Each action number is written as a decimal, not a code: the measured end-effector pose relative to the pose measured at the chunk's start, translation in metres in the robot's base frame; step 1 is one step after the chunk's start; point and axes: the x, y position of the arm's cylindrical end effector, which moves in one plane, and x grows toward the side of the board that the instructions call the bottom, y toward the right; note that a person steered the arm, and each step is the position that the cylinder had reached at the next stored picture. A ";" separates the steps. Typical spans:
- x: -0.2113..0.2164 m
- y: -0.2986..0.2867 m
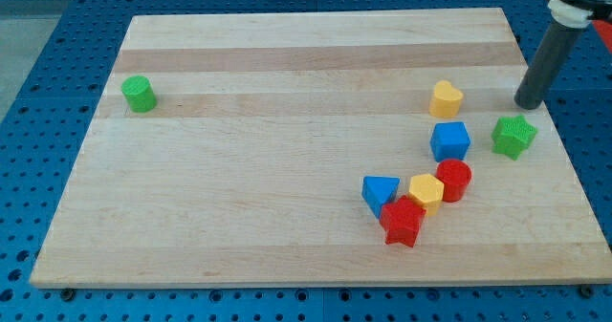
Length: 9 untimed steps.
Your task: Place the yellow heart diagonal to the red circle
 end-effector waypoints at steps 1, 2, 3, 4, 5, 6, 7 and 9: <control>-0.006 -0.016; -0.006 -0.036; -0.006 -0.059; -0.006 -0.081; -0.006 -0.104; -0.006 -0.128; -0.006 -0.155; -0.006 -0.231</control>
